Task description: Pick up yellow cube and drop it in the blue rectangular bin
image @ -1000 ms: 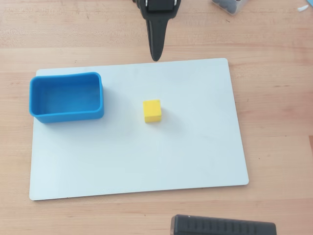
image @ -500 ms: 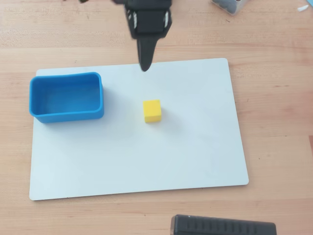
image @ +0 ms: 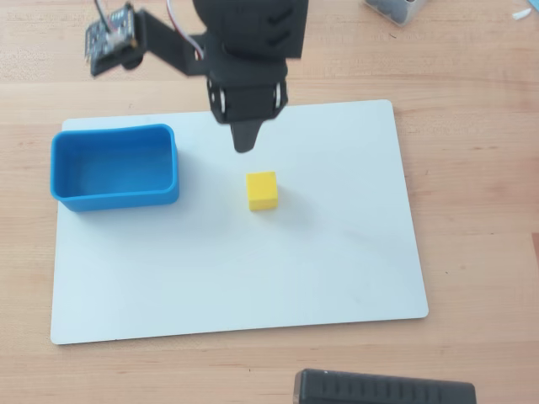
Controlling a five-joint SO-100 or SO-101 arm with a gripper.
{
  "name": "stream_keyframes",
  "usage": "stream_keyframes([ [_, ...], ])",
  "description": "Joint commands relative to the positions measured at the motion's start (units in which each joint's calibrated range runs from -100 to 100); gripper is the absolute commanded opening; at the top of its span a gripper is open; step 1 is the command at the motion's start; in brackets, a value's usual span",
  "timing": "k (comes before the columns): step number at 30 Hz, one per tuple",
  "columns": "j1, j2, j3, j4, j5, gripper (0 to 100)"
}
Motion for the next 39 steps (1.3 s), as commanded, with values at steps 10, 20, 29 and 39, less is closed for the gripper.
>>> stream_keyframes([
  [10, -3.5, 8.4, -19.0, 5.4, 0.3, 0],
  [20, -2.5, 10.6, -19.0, 5.3, 0.2, 13],
  [29, -1.9, 14.6, -19.1, 5.3, 0.1, 20],
  [39, -2.1, 17.8, -19.8, 4.3, 0.1, 20],
])
